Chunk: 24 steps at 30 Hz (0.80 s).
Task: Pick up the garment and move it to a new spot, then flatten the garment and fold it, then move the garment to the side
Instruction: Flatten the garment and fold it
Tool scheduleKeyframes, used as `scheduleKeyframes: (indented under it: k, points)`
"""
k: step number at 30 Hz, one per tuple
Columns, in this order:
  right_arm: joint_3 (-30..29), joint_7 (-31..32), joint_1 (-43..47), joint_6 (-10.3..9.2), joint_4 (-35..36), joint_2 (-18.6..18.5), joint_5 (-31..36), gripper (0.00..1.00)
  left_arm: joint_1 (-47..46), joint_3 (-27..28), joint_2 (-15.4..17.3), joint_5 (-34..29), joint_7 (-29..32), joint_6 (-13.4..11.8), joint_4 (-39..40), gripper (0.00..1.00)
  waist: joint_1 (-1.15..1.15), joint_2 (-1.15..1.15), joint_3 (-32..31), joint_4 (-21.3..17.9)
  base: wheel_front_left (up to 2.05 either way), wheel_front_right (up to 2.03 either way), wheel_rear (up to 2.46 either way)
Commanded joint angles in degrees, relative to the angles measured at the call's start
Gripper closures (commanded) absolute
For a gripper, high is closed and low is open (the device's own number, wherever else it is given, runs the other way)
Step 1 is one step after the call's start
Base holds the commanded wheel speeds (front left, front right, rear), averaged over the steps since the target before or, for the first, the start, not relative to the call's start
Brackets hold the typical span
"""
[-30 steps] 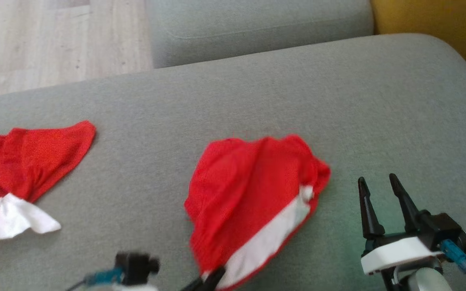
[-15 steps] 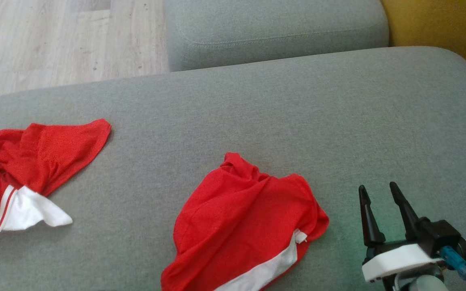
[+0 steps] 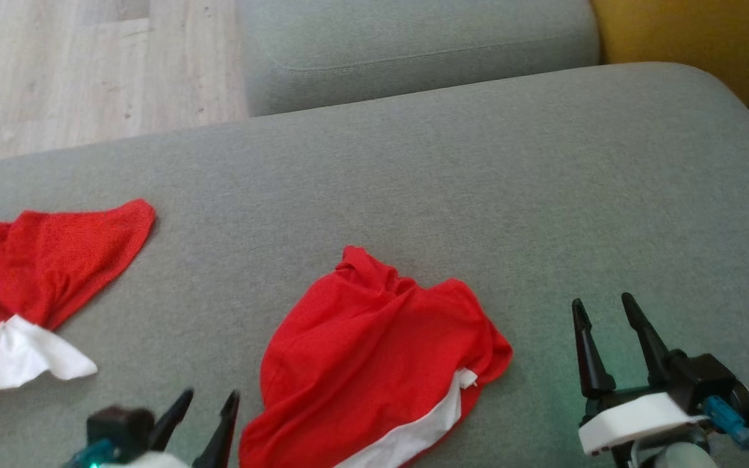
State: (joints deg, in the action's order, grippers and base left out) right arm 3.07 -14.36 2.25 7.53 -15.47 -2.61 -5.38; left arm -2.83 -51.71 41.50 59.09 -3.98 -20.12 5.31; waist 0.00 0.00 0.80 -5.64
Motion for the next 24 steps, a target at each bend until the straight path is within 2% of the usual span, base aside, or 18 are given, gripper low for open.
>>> scheduleKeyframes:
  k: [1,4,6,11,12,16,19,24]
  points:
    - [1.53,-0.63,-1.99,-0.04,1.69,-0.27,0.42,0.0,-4.4,1.56,2.35,-2.27,0.49,-0.76,3.9,0.0,0.0,0.0,0.08,-0.86,0.0,0.0,0.0]
    - [1.74,-0.63,-2.22,-0.04,1.87,-0.27,0.32,0.0,-7.88,-0.64,-0.27,-4.86,2.11,-0.03,8.34,0.0,0.0,0.0,0.31,-1.65,0.0,0.0,0.0]
    - [2.07,-0.63,-2.47,-0.04,1.93,-0.27,0.46,0.0,-10.8,-3.31,-3.22,-6.66,4.18,1.52,9.51,0.0,0.0,0.0,0.56,-2.31,0.0,0.0,0.0]
    - [2.85,-0.63,-3.99,-0.04,2.47,-0.27,0.45,0.0,-18.8,-9.8,-13.14,-10.89,8.43,5.82,5.66,0.0,0.0,0.0,1.76,-4.48,0.0,0.0,0.0]
    - [2.85,-0.63,-3.99,-0.04,2.47,-0.27,0.45,0.0,-18.8,-9.8,-13.14,-10.89,8.43,5.82,5.66,0.0,0.0,0.0,1.76,-4.48,0.0,0.0,0.0]
    - [3.99,-0.63,-5.16,-0.04,3.02,-0.27,-0.08,0.0,-23.37,-13.71,-20.45,-12.49,10.09,9.7,-1.77,0.0,0.0,0.0,3.17,-6.48,0.0,0.0,0.0]
    - [4.46,-0.63,-5.57,-0.04,3.23,-0.27,-0.51,0.0,-25.19,-15.29,-24.63,-12.69,9.97,12.09,-7.28,0.0,0.0,0.0,4.09,-8.03,0.0,0.0,0.0]
    - [4.41,-0.63,-6.05,-0.04,3.46,-0.27,-0.89,0.0,-26.03,-16.68,-29.05,-11.9,9.29,15.06,-16.57,0.0,0.0,0.0,5.52,-9.87,0.0,0.0,0.0]
